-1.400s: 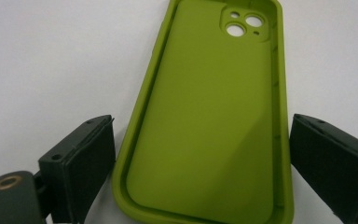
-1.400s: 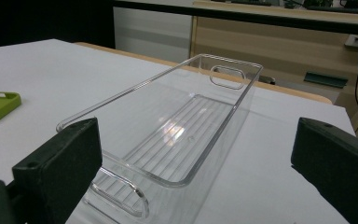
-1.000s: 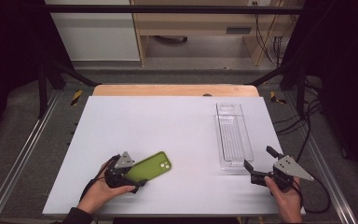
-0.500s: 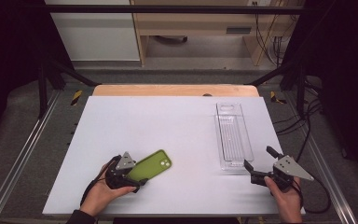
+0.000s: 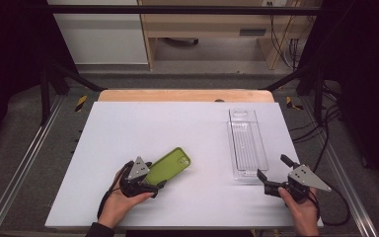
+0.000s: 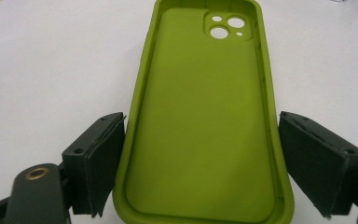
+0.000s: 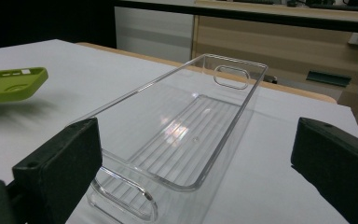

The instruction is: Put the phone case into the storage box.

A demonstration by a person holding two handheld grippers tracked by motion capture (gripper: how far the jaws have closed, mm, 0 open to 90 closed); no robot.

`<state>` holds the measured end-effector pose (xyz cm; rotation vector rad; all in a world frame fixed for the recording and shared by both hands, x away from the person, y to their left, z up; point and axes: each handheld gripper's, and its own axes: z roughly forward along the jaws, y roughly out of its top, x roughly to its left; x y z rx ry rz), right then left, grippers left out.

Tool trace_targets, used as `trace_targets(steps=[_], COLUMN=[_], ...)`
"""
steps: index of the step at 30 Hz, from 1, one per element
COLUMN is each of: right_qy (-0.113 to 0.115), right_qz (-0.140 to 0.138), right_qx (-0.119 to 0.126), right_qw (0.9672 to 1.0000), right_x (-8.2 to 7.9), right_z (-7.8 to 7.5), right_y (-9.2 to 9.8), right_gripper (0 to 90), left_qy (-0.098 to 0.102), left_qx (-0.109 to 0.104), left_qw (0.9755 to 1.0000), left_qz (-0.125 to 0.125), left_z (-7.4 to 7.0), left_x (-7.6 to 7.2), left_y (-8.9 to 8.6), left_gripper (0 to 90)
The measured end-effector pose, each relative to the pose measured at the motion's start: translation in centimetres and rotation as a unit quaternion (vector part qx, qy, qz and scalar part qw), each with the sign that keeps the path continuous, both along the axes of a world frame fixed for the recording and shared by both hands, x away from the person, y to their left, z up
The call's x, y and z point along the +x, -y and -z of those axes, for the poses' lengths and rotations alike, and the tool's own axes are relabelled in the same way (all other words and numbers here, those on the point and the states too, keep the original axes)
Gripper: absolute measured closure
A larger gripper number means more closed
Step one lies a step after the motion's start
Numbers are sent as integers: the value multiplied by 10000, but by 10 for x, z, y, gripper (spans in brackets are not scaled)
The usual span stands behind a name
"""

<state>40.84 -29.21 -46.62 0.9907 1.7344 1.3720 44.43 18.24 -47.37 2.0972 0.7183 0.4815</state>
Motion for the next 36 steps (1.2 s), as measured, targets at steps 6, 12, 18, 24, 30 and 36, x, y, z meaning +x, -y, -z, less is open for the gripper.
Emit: trace_targets(steps=[6,12,18,24,30,36], right_qy=[-10,-3,-54,-220,-497,-792], right_qz=[48,229,365,184,-332,-822], right_qx=[29,182,250,408,249,207], right_qw=[10000,9996,9990,9988,9979,9932], right_x=[1,0,0,4,18,36], right_z=[-1,-4,-10,-43,-70,-83], right_y=[-3,-4,-9,-45,-96,-140], right_gripper=[24,29,41,58,59,56], left_qy=[350,620,783,991,1163,1309], left_qx=[-404,-657,-759,-843,-881,-905], left_qw=[9982,9945,9924,9899,9876,9852], left_qz=[-274,-523,-578,-565,-572,-633], left_z=[-12,-16,-19,-26,-33,-38], left_x=[-4,-6,-8,-13,-20,-22], left_y=[-12,-24,-29,-28,-28,-30], left_gripper=[163,163,163,162,162,162])
